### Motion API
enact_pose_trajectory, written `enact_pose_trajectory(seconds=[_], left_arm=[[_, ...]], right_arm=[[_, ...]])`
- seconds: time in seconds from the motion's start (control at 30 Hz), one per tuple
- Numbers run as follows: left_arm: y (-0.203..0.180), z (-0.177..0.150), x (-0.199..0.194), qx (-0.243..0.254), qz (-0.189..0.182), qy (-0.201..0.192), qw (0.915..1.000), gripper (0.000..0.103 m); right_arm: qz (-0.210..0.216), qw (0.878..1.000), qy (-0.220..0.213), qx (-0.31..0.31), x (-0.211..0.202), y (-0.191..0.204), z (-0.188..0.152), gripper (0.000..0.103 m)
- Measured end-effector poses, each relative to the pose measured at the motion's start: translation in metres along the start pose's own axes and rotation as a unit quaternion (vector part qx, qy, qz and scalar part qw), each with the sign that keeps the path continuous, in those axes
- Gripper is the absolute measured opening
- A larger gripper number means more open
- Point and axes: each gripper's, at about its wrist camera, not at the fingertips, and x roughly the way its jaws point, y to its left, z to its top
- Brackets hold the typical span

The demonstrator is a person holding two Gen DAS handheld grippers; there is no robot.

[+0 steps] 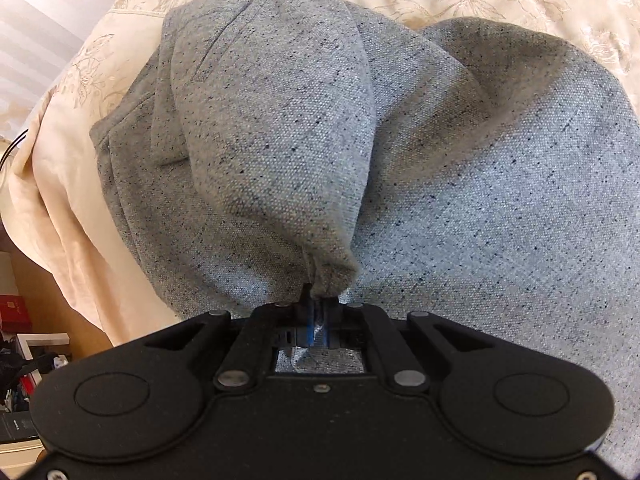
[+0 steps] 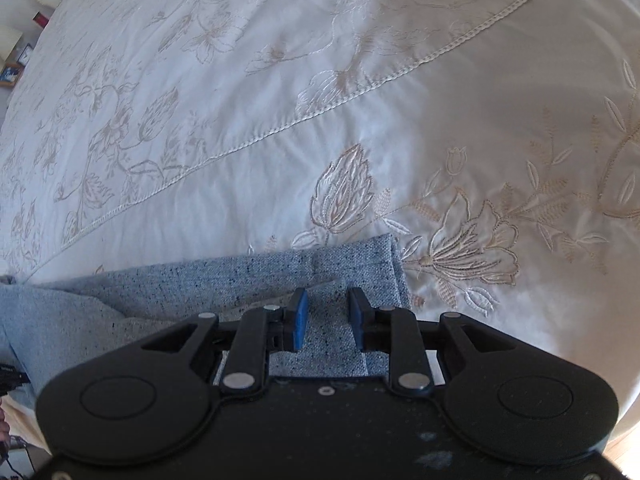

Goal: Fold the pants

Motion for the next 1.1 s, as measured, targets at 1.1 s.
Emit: enact_pose_trajectory(seconds=[1.1], left_arm=[[0.004, -0.011, -0.041, -0.028, -0.094, -0.044, 0.9942, 0.006]], right_arm=[[-0.048, 0.996, -0.070, -0.023, -0.041, -0.013, -0.001, 0.020]])
